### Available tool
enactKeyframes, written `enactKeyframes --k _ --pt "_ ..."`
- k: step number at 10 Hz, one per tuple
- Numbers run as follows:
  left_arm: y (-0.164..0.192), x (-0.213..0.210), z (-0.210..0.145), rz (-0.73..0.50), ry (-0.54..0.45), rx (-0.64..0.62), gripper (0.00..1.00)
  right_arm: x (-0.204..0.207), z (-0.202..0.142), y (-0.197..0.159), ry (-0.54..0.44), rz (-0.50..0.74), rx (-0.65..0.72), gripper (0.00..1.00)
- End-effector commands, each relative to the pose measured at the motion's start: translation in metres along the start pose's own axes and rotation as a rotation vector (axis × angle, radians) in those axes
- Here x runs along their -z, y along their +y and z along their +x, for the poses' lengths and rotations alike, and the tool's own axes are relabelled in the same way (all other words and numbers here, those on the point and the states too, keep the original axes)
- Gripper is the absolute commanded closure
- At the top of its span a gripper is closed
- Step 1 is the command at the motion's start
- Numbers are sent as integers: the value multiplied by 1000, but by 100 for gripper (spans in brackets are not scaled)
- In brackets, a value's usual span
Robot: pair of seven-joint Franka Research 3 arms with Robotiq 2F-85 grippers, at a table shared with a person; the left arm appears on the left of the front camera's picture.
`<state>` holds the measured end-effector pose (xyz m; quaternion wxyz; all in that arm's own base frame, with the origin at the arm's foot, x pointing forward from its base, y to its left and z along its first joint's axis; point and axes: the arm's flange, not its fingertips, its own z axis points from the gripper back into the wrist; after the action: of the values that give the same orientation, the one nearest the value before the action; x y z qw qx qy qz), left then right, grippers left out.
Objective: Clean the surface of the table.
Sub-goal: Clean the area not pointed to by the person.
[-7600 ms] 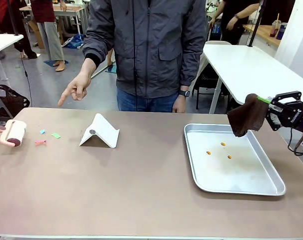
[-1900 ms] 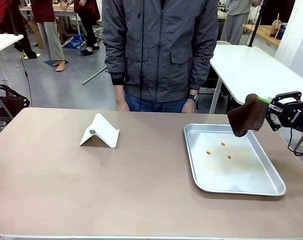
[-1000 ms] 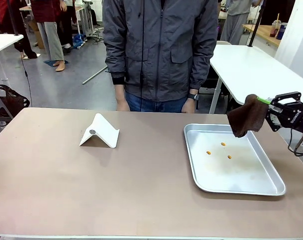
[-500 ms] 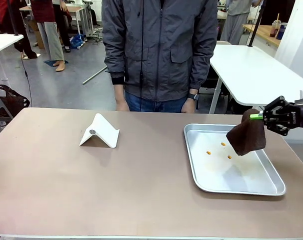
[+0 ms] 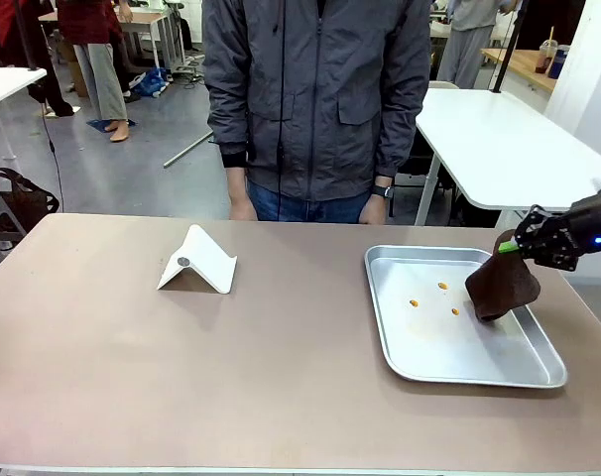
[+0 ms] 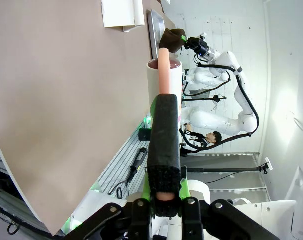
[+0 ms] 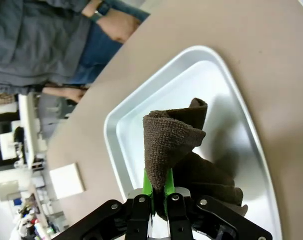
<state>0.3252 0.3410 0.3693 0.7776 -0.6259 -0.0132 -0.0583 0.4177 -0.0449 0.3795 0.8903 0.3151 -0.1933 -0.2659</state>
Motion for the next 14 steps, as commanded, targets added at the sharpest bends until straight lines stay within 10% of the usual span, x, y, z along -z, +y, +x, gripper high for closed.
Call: enactKeyframes --k 1,14 --pt "-8 -4 1 -10 -15 -8 78 21 14 9 28 -35 15 91" --pt "-8 -4 1 -10 -15 -8 78 158 -9 23 379 95 33 91"
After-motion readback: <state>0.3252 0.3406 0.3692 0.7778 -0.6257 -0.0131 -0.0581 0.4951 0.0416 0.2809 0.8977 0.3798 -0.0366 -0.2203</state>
